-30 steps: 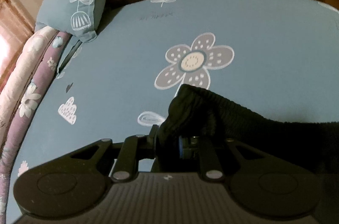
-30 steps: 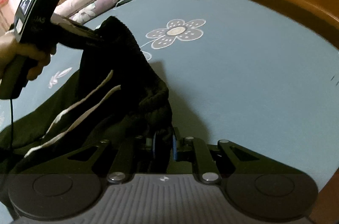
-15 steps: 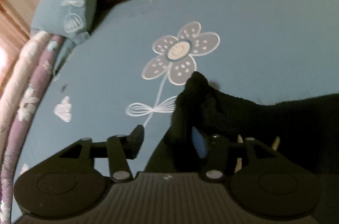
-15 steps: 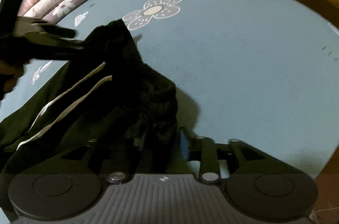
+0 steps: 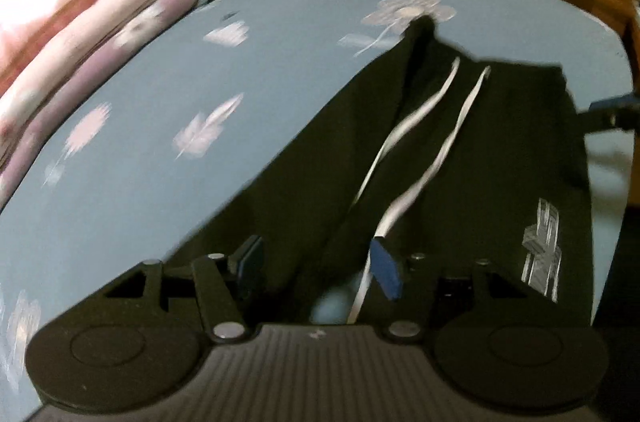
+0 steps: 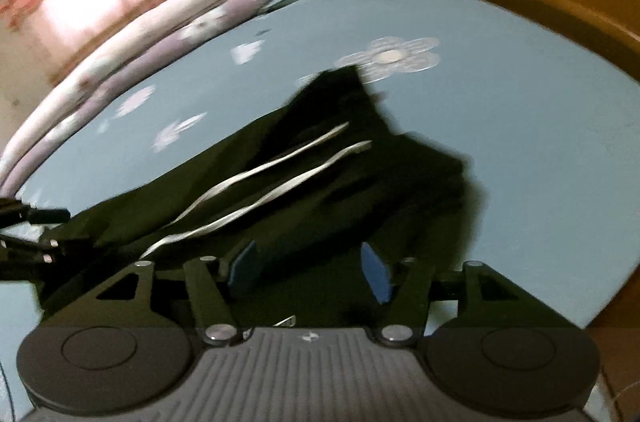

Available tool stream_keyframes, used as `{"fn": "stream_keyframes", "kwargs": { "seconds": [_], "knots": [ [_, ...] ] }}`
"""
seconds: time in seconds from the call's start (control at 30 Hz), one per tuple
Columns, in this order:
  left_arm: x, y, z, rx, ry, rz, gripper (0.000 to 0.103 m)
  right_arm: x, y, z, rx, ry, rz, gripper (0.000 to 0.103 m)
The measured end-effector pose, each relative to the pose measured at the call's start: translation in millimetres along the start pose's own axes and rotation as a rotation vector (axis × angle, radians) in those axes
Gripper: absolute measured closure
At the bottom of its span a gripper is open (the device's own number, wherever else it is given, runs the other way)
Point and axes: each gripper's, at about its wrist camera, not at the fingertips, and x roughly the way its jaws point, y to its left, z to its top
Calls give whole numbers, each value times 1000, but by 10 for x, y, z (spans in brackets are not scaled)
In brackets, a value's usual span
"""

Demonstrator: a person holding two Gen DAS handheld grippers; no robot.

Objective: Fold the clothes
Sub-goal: 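Lay the pants flat on the sheet and open both grippers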

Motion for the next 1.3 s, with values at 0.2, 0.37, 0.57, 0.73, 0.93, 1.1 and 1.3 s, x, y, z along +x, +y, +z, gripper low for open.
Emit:
{"fn": "stream_keyframes", "kwargs": {
  "seconds": [0.2,0.37,0.57,0.73,0.93,1.1,1.3],
  "knots": [
    [-433,241,-839,-105,1,27,38,81,648,-295,-100,78,88,35],
    [-568,344,-1250,-168,5,38,38,195,1105,-562,-189,152,130,35],
    [-567,473,-1577,-229,-12,66,38,270,1469,-824,-297,224,145,35],
    [-433,640,-1771,-314,-43,97,44,263,1527,-887,-315,257,159,34],
    [-285,780,-1910,-410,-83,82,41,343,1564,-941,-343,288,138,32],
    [-184,924,-1886,-466,-136,92,42,448,1606,-986,-356,320,138,32],
    [70,964,-1752,-426,-164,60,42,584,1634,-977,-355,343,132,32]
  ]
}}
